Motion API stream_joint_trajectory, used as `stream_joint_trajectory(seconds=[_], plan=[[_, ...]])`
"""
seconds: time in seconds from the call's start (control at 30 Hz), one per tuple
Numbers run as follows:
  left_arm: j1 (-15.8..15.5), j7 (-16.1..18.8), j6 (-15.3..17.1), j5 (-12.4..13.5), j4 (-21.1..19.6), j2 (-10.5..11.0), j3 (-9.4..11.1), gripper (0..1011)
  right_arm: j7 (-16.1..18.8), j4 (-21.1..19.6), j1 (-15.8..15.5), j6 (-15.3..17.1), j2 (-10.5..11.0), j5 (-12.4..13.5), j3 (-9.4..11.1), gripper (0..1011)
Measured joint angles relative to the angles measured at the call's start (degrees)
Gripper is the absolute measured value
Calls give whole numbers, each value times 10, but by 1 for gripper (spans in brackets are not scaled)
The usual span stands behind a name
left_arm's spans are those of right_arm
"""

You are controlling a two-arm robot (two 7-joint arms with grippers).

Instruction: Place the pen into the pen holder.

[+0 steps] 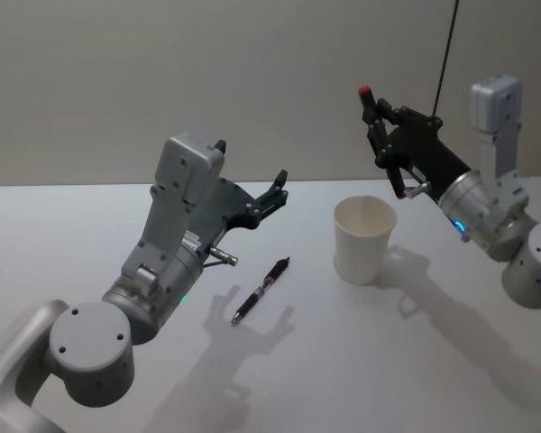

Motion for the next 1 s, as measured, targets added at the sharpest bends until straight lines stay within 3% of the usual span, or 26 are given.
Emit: stream_joint_trajectory(seconds=[0.33, 1.0], plan=[[0, 0, 0, 0, 0, 0, 0, 1004, 13, 68, 24, -64, -16, 18, -7, 175], [0, 0, 0, 0, 0, 0, 0, 1004, 32, 168, 53, -127, -36, 60, -11, 175]])
